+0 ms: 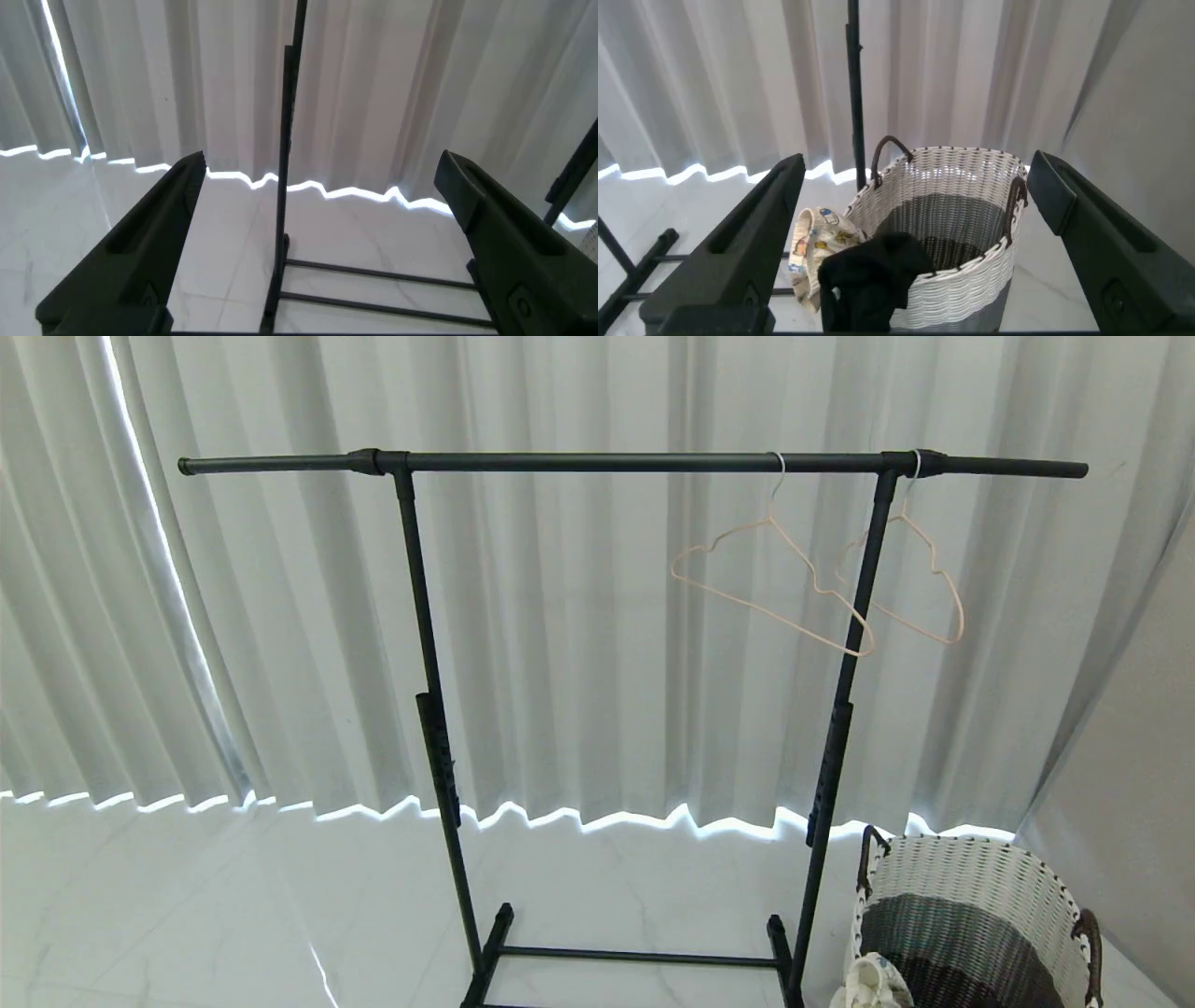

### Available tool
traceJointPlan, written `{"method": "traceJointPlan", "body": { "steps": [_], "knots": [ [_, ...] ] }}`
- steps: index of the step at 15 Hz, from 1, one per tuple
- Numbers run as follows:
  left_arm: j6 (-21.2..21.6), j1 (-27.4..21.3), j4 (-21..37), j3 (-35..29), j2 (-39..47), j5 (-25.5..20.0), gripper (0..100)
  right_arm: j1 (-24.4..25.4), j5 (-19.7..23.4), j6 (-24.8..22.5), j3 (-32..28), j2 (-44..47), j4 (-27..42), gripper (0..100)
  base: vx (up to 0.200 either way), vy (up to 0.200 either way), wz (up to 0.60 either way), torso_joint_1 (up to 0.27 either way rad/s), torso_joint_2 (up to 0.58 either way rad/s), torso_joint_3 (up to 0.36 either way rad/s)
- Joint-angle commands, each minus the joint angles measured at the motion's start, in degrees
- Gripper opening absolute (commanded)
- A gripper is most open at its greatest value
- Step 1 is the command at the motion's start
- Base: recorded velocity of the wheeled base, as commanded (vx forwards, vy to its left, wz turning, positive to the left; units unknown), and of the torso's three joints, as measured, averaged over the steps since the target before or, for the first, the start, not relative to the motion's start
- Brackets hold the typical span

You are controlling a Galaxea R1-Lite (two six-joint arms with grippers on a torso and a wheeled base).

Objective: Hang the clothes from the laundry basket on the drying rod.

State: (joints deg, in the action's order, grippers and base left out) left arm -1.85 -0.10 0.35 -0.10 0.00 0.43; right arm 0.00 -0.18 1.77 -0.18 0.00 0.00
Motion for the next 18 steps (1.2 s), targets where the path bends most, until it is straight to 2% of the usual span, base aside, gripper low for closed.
{"method": "traceJointPlan", "body": {
  "steps": [1, 13, 18],
  "knots": [
    [0.01, 0.01, 0.00, 0.01, 0.09, 0.01, 100, 0.00, 0.01, -0.19, 0.01, 0.00, 0.00, 100, 0.200, -0.200, 0.00, -0.007, 0.00, 0.002],
    [-0.34, 0.01, 0.00, 0.01, 0.09, 0.01, 100, 0.00, 0.01, 0.34, 0.01, 0.00, 0.00, 100, 0.000, 0.000, 0.00, 0.000, 0.00, 0.000],
    [-0.34, 0.01, 0.00, 0.01, 0.09, 0.01, 100, 0.00, 0.01, 0.34, 0.01, 0.00, 0.00, 100, 0.000, 0.000, 0.00, -0.098, 0.30, 0.207]
  ]
}}
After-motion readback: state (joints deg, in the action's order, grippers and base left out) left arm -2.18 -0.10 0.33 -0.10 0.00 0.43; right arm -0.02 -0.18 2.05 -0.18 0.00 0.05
